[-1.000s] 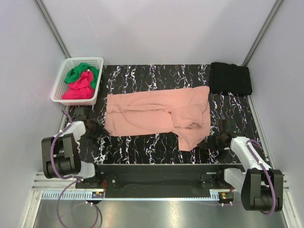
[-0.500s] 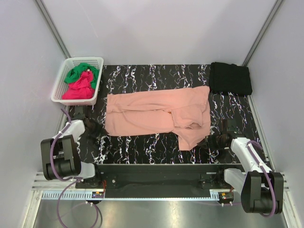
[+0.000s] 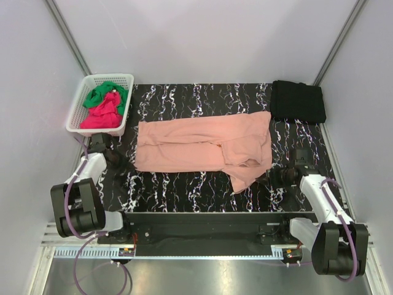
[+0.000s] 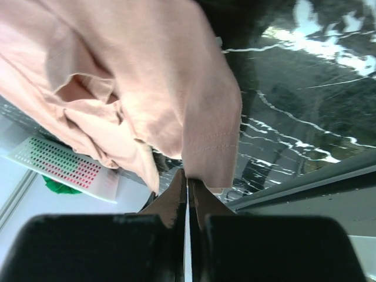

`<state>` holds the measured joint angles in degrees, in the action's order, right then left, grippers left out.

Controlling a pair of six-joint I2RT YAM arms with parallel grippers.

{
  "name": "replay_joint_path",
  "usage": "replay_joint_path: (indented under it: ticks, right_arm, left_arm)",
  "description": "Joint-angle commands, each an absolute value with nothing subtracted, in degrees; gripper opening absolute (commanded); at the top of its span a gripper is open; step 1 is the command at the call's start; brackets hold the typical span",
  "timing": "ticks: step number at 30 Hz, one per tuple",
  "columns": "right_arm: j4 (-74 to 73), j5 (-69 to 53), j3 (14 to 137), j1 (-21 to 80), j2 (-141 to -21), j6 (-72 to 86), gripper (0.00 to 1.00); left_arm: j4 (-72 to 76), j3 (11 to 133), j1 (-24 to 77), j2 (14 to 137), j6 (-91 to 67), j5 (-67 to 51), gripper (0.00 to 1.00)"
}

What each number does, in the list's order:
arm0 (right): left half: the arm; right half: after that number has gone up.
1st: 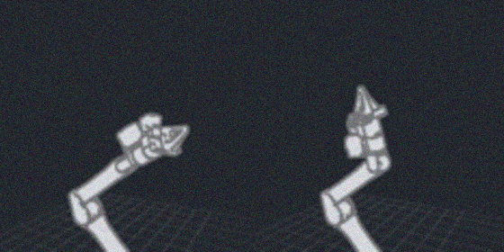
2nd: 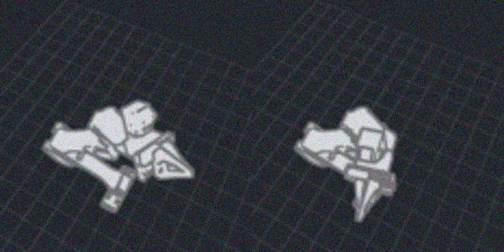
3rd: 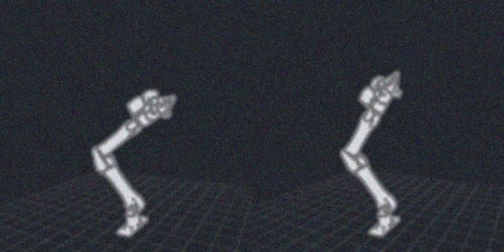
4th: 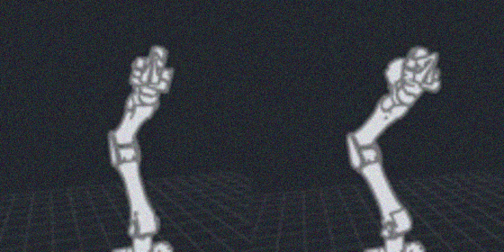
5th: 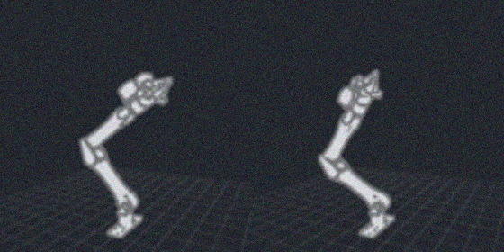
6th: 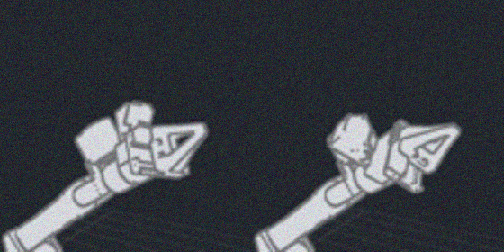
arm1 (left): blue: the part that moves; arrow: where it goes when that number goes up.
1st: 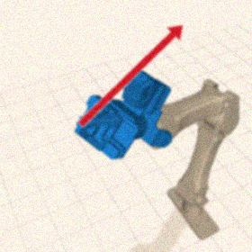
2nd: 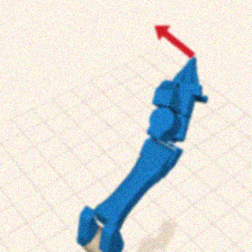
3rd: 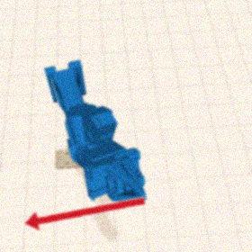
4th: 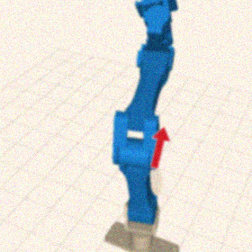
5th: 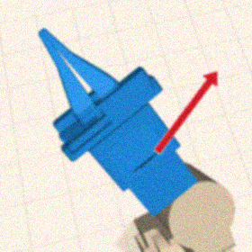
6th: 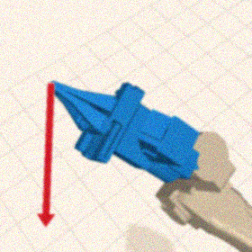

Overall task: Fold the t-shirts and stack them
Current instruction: Fold the tshirt

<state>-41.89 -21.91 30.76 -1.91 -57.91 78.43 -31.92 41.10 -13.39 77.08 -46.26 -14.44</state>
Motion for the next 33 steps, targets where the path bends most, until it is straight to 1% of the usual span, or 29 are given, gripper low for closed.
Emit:
replay_joint_path:
  ticks: [1, 14, 25, 33]
  right_arm:
    - [-41.8, -20.8, 34.5, -1.9, -59.0, 78.0, 0.0]
    - [-41.7, -20.7, 41.3, -1.9, -63.2, 76.4, 0.0]
    - [-41.6, -22.1, 45.2, -1.9, -65.7, 74.3, 0.0]
    - [-41.1, -23.4, 48.6, -1.9, -67.8, 73.0, 0.0]
  left_arm:
    - [-31.6, 44.6, -14.1, 75.8, -44.4, -13.5, 0.0]
    - [-36.7, 53.9, -14.4, 79.9, -36.4, -13.8, 0.0]
    - [-38.1, 55.1, -14.7, 82.8, -32.2, -16.5, 0.0]
    - [-39.7, 58.6, -14.6, 83.6, -29.4, -18.0, 0.0]
